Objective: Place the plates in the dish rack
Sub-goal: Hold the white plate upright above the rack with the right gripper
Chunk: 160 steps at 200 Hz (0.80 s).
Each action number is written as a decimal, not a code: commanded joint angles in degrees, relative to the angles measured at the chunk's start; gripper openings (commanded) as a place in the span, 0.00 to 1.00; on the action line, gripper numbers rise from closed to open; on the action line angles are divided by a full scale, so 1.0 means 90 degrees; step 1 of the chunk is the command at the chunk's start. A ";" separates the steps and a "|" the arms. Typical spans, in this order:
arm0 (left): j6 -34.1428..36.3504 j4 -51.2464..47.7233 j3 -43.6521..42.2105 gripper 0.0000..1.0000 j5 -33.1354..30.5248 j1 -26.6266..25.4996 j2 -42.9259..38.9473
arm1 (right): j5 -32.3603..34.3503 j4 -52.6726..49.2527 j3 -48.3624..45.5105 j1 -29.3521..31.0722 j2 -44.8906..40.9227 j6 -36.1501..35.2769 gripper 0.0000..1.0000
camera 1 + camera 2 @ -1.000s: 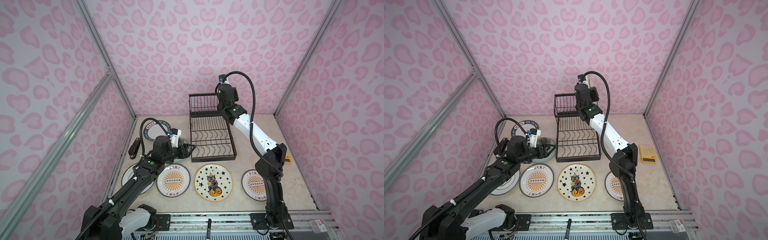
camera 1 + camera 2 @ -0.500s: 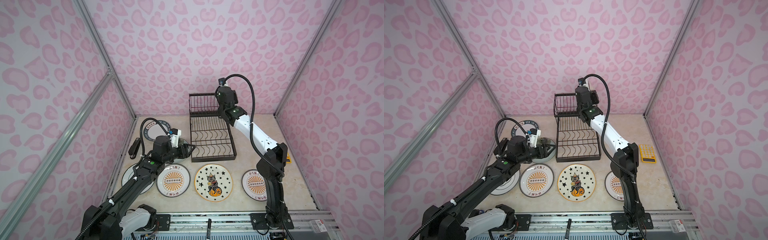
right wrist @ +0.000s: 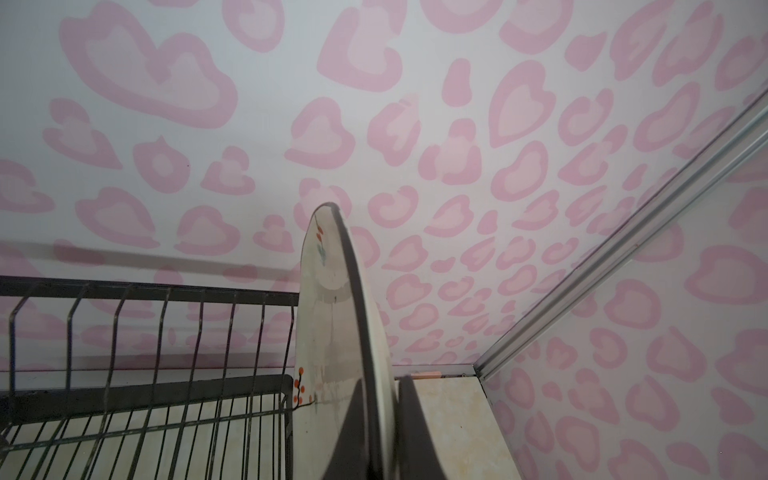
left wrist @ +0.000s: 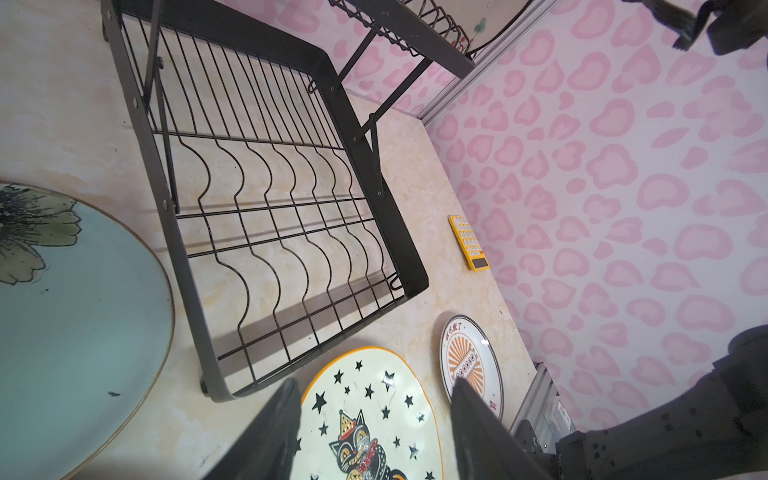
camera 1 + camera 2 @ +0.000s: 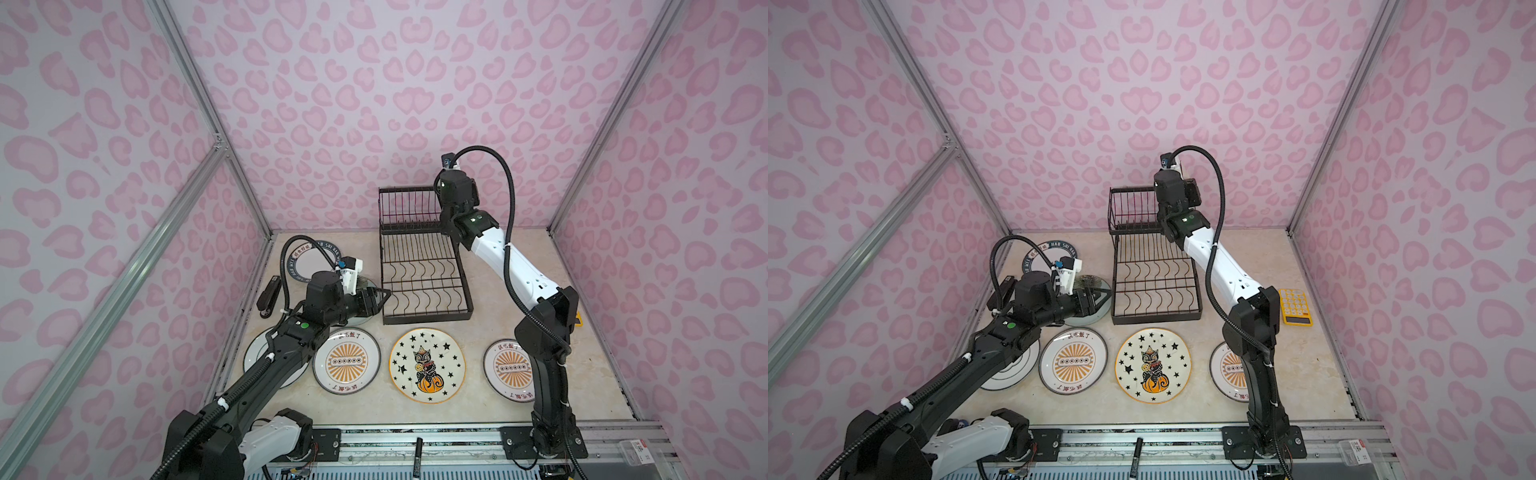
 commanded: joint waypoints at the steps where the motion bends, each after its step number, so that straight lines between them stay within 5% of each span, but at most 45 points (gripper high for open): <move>1: 0.0046 0.0033 0.0095 0.61 0.0033 0.0002 0.0048 | 0.0069 0.0247 0.0170 -0.0006 0.0099 0.0028 0.00; 32: 0.0043 0.0033 0.0116 0.62 0.0031 0.0005 0.0054 | 0.0062 -0.0069 0.0471 -0.0028 0.0269 0.0054 0.00; 81: 0.0043 0.0028 0.0119 0.63 0.0009 0.0005 0.0059 | 0.0041 -0.0112 0.0496 -0.0061 0.0302 0.0068 0.19; 160: 0.0043 -0.0008 0.0115 0.67 -0.0049 0.0005 0.0059 | -0.0039 -0.0121 0.0588 -0.0095 0.0329 0.0021 0.28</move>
